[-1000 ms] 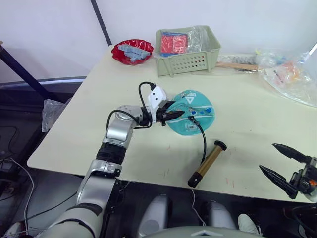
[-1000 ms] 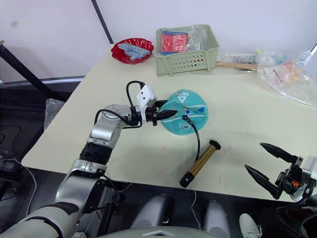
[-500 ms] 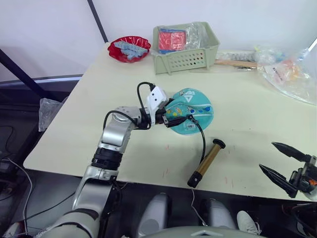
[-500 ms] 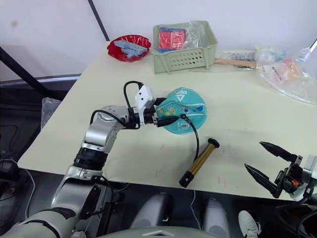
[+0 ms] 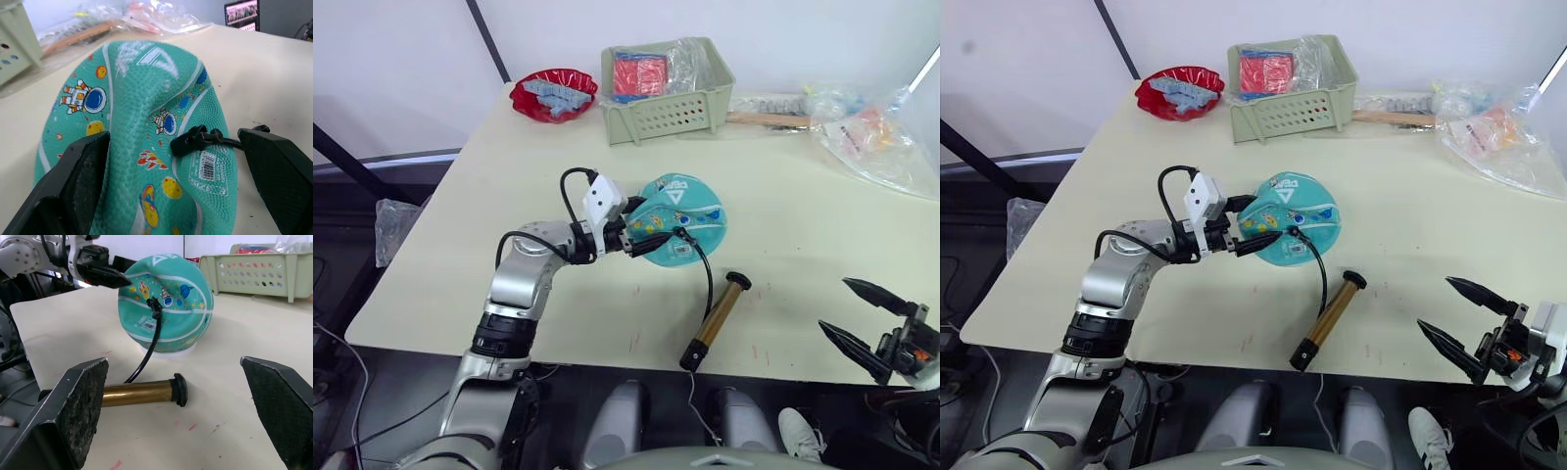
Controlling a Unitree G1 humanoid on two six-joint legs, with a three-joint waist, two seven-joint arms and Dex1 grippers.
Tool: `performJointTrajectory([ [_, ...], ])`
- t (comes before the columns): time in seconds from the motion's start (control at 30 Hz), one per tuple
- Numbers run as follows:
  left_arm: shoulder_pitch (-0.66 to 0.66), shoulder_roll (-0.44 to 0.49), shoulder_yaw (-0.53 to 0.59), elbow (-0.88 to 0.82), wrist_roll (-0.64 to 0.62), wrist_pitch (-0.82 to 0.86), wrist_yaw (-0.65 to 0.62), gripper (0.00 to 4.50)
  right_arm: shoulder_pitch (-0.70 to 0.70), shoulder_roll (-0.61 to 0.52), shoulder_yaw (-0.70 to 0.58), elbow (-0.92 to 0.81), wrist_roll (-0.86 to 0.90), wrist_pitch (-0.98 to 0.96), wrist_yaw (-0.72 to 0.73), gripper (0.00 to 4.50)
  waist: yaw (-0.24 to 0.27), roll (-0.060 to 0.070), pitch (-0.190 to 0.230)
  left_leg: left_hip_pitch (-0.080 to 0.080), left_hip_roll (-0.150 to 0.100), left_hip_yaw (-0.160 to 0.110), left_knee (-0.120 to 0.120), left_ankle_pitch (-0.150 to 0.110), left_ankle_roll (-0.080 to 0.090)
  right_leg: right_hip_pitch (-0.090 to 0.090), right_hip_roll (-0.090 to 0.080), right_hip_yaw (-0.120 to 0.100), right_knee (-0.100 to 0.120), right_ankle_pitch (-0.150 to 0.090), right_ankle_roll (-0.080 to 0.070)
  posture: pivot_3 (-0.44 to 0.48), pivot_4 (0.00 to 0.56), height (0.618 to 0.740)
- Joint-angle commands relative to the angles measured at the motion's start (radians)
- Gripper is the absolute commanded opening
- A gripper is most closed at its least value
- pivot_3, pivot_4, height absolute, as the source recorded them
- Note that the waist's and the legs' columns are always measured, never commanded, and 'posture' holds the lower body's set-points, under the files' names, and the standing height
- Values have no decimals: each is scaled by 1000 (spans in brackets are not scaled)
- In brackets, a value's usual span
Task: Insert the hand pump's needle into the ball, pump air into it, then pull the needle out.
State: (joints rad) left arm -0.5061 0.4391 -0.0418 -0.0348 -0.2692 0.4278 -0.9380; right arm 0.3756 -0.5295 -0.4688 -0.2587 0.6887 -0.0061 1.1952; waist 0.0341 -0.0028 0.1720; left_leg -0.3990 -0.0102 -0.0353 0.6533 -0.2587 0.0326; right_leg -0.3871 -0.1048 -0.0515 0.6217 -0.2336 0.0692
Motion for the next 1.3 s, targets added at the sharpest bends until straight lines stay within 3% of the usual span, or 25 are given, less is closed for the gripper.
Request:
performJointTrajectory([
  [0.03,4,19,45,-67,-45,-15,7,4444,-8,-2,-4,-6,9,-21,1,4500,0,0,0,0,0,0,0,0,0,0,0,0,0,0,0,0,150,738],
  [0.57,292,184,215,-108,-148,-120,-81,4444,-67,-8,11,102,-12,-63,4,4500,-19,0,1,2,2,6,0,0,0,-4,1,7,5,0,-1,0,150,738],
  [0.7,461,222,307,-127,-193,-152,-131,4444,-96,-42,8,203,-41,-101,61,4500,-24,0,1,3,3,9,1,0,0,-4,1,10,5,1,-1,0,150,738],
  [0.9,609,229,405,-83,-205,-232,-140,4444,-125,-83,2,283,-54,-122,105,4500,-20,0,1,2,3,10,1,0,0,-6,2,11,5,1,-2,0,150,738],
  [1.3,696,264,466,0,-199,-325,-164,4444,-158,-124,-9,395,-78,-164,146,4500,-21,0,0,2,5,12,1,0,0,-7,4,12,6,2,-3,0,150,738],
])
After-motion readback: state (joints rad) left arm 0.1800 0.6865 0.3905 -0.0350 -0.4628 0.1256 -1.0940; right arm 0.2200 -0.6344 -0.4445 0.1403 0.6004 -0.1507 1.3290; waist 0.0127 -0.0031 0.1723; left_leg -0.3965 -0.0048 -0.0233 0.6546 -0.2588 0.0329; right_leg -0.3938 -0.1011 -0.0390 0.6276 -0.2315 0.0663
